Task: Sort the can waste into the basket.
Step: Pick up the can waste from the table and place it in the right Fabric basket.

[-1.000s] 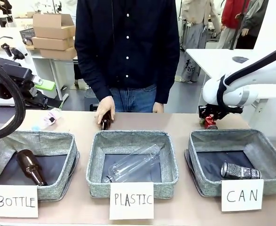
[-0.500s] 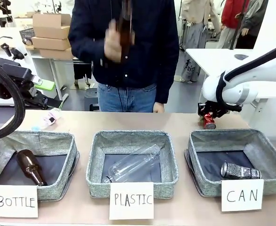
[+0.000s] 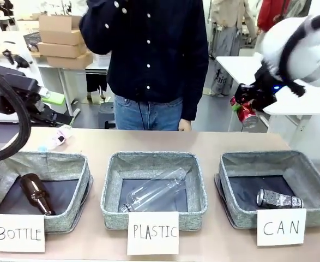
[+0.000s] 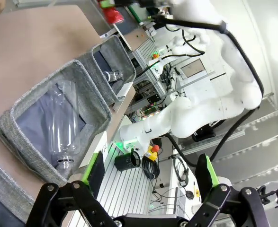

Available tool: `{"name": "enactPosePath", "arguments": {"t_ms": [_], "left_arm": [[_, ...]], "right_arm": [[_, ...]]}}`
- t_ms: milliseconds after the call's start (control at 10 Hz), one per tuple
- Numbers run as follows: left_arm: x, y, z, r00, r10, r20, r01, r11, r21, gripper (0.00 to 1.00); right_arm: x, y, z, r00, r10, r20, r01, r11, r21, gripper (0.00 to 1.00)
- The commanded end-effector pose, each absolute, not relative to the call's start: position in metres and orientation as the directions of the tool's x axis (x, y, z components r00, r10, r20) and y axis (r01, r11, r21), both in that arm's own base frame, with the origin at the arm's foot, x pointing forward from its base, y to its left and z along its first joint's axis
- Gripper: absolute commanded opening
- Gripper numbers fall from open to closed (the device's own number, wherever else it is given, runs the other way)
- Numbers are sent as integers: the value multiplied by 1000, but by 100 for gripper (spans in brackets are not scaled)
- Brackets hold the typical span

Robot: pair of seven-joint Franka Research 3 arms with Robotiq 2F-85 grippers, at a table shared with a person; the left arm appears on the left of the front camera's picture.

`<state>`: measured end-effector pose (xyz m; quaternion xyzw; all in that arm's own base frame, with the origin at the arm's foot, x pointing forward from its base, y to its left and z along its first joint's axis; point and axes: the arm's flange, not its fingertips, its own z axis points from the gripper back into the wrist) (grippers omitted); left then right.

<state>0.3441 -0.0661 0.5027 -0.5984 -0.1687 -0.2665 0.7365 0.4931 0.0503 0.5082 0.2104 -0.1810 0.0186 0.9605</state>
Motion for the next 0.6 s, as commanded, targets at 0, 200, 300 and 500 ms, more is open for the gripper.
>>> {"name": "enactPosePath", "arguments": {"t_ms": [0,200,300,500], "left_arm": [[344,-63,504,793,-201,576,605,138,-785,100],[344,-63,504,793,-201,576,605,138,-785,100],[344,-63,504,793,-201,576,605,138,-785,100],[344,-63,504,793,-201,576,605,138,-785,100]], "right_arm": [[433,13,516,944,176,279,-289,848,444,0],[387,8,515,863,387,324,-499,749,434,0],[376,7,512,810,481,336,-587,681,439,0],[375,7,511,801,485,350,-598,665,448,0]]}}
